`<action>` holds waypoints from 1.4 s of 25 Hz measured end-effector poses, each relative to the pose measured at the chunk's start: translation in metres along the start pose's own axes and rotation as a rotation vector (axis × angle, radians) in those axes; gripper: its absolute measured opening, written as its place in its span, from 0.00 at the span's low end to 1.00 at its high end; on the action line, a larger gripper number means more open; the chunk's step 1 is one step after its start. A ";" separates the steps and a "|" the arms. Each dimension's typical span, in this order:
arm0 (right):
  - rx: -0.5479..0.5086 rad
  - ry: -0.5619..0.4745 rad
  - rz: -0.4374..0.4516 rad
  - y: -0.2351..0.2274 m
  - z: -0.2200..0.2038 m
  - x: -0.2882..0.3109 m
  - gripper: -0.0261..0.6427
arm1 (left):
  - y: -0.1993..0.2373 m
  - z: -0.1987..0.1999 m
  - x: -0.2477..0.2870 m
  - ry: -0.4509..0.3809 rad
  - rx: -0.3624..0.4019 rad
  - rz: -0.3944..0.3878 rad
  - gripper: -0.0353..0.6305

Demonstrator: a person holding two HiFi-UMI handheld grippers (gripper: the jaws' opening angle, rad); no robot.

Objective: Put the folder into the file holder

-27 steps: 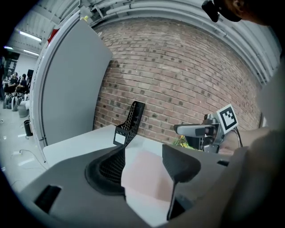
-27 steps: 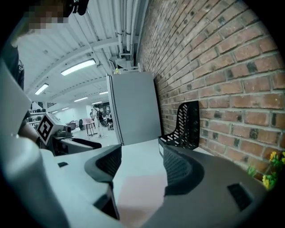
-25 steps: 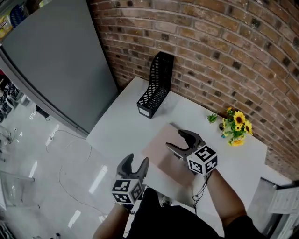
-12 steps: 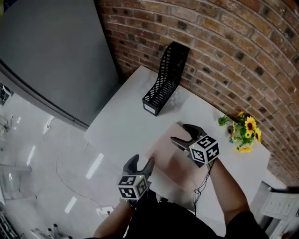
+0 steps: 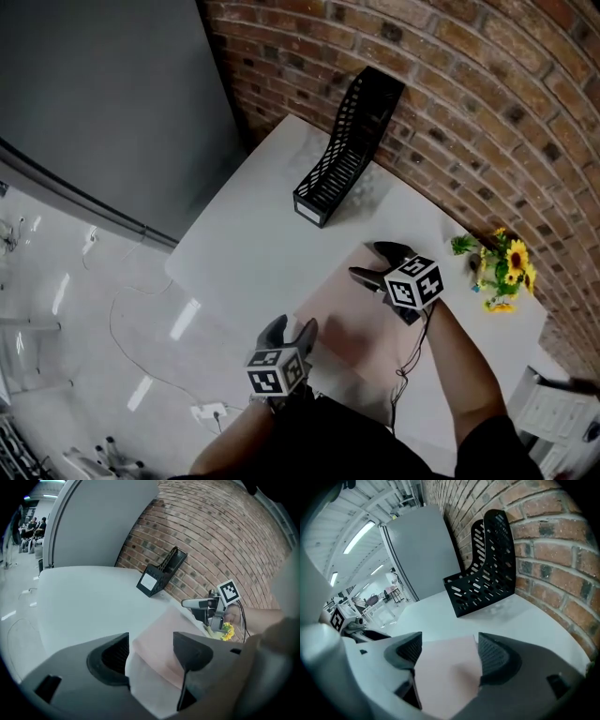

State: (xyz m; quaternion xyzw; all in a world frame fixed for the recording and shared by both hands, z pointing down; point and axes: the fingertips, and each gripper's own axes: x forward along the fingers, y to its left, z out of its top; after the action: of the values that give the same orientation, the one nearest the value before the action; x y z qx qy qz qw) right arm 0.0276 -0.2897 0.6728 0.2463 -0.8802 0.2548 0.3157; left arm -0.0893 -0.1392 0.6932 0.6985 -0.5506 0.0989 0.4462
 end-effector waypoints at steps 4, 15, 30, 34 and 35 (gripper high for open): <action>0.012 0.055 0.006 -0.010 -0.008 0.014 0.63 | 0.003 -0.008 0.008 0.033 -0.041 -0.006 0.47; 0.029 0.186 0.073 -0.014 -0.023 0.041 0.66 | 0.011 -0.018 0.025 0.087 -0.107 -0.036 0.47; -0.054 0.148 0.039 0.001 -0.002 0.031 0.65 | 0.008 0.001 0.019 0.048 -0.061 -0.061 0.47; -0.071 0.068 0.020 0.010 0.023 0.016 0.65 | 0.002 0.026 0.005 -0.018 0.000 -0.052 0.47; -0.077 0.049 0.015 0.013 0.030 0.011 0.65 | 0.001 0.031 0.000 -0.035 0.015 -0.047 0.47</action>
State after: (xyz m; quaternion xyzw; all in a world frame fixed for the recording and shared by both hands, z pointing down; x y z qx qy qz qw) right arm -0.0005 -0.3011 0.6568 0.2212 -0.8832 0.2289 0.3444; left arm -0.1010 -0.1625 0.6756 0.7162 -0.5409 0.0802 0.4336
